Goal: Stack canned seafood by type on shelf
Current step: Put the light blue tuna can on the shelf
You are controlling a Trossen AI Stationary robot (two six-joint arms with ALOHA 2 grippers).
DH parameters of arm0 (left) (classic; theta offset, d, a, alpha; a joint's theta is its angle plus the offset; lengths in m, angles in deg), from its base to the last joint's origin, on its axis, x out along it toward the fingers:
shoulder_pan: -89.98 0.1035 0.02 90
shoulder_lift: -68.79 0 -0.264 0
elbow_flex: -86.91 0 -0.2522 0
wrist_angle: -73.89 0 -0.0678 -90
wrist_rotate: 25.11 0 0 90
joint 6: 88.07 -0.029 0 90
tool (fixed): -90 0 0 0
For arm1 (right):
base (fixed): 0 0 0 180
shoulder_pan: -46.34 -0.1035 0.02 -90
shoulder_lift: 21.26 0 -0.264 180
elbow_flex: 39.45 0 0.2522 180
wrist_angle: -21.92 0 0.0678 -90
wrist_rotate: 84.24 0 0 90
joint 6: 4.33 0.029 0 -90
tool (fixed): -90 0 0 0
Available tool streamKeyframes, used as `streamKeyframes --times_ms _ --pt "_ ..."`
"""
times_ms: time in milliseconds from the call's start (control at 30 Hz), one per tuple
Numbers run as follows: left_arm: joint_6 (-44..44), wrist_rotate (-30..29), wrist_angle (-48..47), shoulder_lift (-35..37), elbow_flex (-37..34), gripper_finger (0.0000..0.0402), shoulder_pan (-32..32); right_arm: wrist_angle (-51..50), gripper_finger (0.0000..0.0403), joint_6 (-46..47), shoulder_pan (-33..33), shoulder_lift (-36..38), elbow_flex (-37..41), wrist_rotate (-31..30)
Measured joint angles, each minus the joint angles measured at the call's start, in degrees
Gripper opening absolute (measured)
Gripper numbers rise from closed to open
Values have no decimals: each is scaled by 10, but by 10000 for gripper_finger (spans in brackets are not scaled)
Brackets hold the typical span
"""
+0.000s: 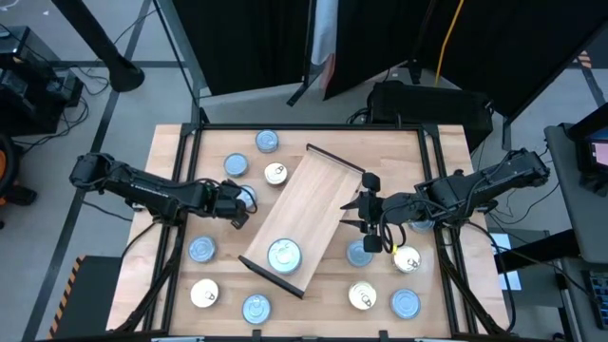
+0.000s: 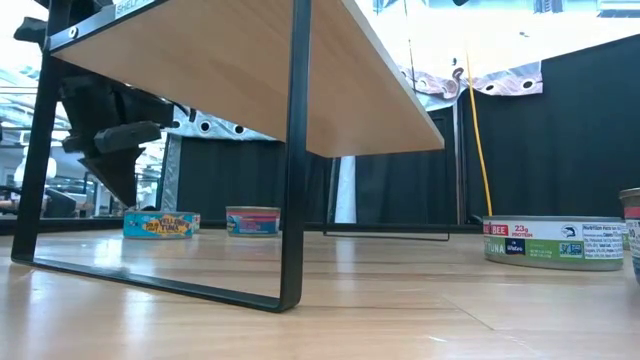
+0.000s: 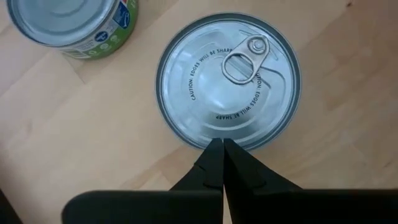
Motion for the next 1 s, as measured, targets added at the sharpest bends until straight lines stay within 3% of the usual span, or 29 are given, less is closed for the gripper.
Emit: streamKeyframes --times_ms 433,1000 --pt "4 3 1 2 -16 0 -3 0 139 0 0 0 0 0" --pt "63 16 -8 0 -18 0 -52 -3 139 4 0 0 0 0"
